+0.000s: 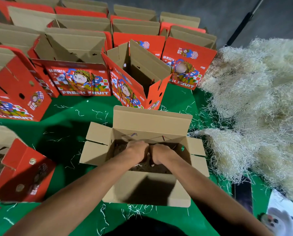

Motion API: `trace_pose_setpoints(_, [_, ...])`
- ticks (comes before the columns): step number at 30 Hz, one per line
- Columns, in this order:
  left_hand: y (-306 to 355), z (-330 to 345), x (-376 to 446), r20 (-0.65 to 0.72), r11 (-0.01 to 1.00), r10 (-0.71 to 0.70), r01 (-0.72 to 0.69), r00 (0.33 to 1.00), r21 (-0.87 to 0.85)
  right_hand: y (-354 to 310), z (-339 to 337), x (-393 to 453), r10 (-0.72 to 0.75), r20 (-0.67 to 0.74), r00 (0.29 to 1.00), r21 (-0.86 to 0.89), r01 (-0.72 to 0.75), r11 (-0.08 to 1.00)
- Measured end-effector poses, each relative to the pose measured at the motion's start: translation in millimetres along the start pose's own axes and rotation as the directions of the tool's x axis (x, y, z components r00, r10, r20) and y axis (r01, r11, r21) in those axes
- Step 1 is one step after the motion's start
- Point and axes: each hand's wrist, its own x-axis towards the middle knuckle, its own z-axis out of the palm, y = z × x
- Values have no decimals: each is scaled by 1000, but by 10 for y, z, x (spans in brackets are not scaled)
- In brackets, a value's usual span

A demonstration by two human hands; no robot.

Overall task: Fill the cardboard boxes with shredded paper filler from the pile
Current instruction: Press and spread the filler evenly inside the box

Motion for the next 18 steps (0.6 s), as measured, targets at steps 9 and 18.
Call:
trace_pose_setpoints(9, [-54,-7,-146,256,997,-82,79,963,21,79,-7,-192,51,89,995,132,-62,989])
trace_pose_setpoints(18, [-246,141,-435,419,971,-101,182,902,-157,394,286,-386,79,119,990,49,-85,995])
